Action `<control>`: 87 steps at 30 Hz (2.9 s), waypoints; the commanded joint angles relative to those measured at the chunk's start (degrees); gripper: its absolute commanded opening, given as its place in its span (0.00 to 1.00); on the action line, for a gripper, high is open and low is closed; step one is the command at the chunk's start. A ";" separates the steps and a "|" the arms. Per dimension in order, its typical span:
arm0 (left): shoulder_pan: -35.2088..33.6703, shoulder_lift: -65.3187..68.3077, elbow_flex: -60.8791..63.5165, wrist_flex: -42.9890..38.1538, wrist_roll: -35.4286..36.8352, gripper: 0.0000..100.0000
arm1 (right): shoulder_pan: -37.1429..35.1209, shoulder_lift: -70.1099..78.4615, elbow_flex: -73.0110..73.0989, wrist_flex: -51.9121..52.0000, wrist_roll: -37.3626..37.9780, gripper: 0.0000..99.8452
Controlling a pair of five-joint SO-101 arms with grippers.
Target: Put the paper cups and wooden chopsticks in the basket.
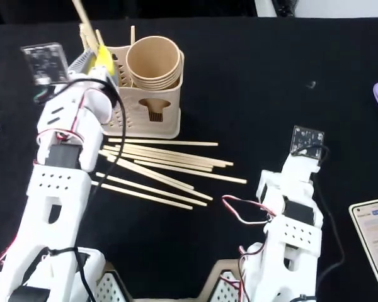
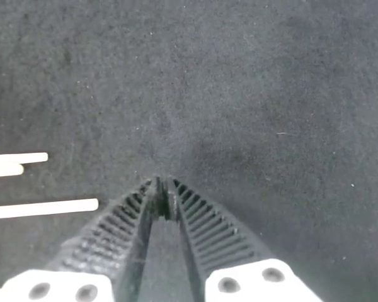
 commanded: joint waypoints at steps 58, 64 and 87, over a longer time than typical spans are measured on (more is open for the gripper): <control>-4.44 -25.58 -1.80 17.67 2.90 0.14 | -2.55 -1.45 0.31 -1.14 0.00 0.01; 0.92 -35.60 3.30 45.80 -16.26 0.14 | -2.55 -1.45 0.31 -1.14 0.00 0.01; 4.88 3.52 15.08 48.70 -54.86 0.24 | -2.55 -1.45 0.31 -1.23 0.09 0.01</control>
